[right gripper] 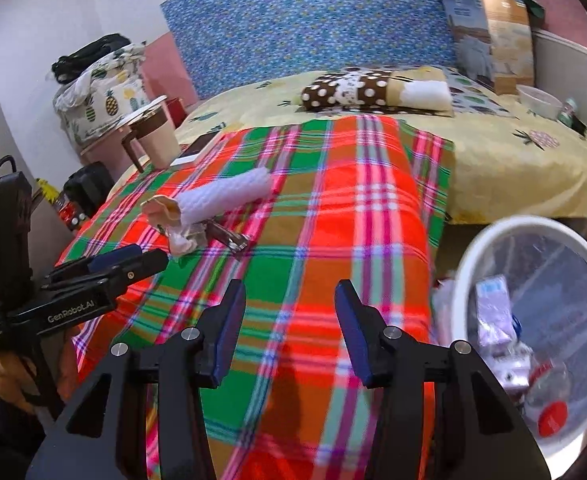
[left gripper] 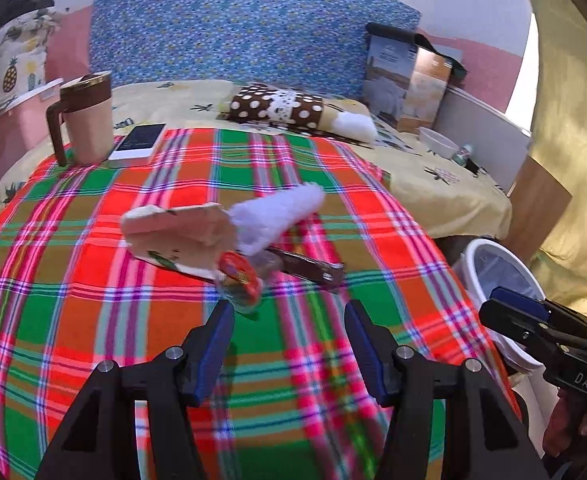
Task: Collect trash
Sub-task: 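Grasp the brown coffee packet with the right tool while the left tool grasps the red-lidded container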
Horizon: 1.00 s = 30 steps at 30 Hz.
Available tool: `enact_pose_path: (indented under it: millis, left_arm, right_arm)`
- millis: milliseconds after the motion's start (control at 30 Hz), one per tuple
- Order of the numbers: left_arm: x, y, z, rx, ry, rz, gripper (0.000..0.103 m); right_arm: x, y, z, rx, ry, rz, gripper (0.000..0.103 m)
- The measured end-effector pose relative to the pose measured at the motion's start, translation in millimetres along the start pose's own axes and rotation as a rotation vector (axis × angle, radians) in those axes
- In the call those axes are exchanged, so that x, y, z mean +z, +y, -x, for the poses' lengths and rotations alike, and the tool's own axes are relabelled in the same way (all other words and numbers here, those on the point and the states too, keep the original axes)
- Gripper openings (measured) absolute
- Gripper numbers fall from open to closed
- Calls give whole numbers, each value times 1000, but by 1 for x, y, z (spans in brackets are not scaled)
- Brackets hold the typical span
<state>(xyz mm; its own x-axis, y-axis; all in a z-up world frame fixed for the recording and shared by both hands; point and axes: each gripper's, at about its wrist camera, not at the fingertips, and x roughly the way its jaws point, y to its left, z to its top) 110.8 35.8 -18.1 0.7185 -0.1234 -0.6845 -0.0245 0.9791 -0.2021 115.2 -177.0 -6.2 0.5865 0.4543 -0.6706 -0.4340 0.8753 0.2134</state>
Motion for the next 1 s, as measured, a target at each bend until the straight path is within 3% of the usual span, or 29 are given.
enact_pose_path:
  millis: [333,733,800,867,1000]
  left_arm:
    - [7,32,-7,28,1,46,58]
    - [10,55,-13,-6,6,65,58]
    - [10,57,-13,-11,7,66,58]
    - [11,58,-13,-17,8,66,58]
    - [13,57,-17,-36,15,59,58]
  right_arm:
    - [17,19,-43,49,60,93,49]
    - [34,43,-86,80,111,253,49]
    - [32,46,-93,87,145,276,44]
    - [29,46,-94,86,166,290,30]
    - [25,42,-84,84,175,283,28]
